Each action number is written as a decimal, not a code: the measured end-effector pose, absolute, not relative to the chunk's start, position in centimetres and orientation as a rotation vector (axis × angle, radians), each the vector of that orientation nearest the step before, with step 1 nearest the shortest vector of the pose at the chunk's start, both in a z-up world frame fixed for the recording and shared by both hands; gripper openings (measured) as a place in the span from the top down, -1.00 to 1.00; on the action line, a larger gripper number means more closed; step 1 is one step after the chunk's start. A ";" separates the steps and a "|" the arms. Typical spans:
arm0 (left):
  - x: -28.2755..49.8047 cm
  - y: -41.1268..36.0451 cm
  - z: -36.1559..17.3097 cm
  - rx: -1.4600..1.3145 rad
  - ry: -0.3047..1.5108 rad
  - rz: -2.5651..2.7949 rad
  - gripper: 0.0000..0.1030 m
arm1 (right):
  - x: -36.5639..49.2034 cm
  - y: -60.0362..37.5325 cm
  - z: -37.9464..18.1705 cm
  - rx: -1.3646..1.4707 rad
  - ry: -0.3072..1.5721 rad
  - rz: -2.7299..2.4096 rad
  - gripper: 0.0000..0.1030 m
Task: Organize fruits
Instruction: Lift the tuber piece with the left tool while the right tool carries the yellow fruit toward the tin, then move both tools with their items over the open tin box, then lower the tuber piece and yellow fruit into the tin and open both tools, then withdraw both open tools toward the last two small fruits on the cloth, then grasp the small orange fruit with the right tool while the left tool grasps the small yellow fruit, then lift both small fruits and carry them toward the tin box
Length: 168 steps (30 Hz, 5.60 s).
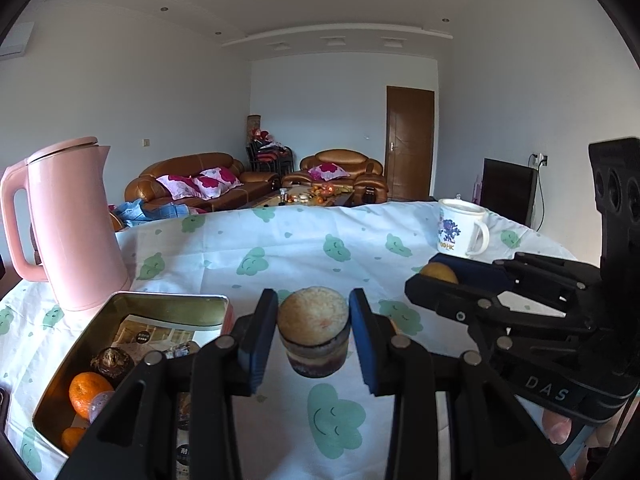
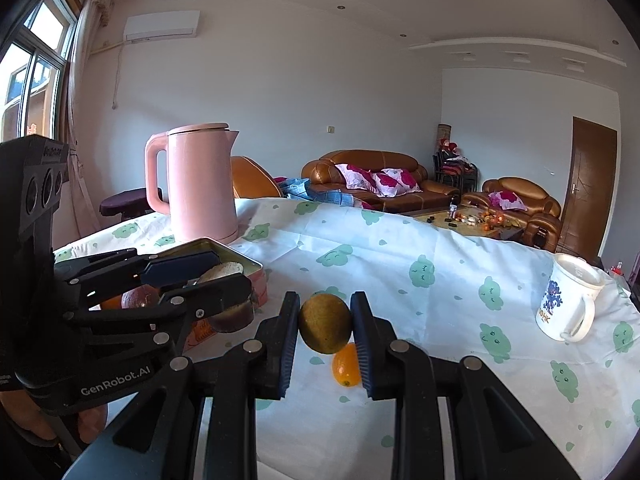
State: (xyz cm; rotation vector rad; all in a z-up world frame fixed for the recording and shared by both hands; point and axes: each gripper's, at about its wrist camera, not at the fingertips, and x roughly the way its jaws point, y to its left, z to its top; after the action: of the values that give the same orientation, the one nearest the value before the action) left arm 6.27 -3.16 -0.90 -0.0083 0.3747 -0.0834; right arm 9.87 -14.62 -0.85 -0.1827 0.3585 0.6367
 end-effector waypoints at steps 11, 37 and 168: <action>5.8 -0.1 -0.3 -0.042 0.390 -0.051 0.26 | 10.0 -10.9 -0.1 -0.207 0.372 0.699 0.46; 4.8 11.3 0.3 -0.129 0.421 0.126 0.27 | 8.7 -0.2 -0.8 -0.264 0.410 0.904 0.46; 18.7 -4.1 -5.8 -0.013 0.780 -0.121 0.43 | 19.9 -17.6 -4.9 -0.102 0.698 0.475 0.27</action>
State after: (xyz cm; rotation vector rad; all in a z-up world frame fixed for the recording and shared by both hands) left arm 18.65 -4.12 -5.79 -0.0131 0.7799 -0.1214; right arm 19.87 -17.64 -4.85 -0.1023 0.6983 0.4751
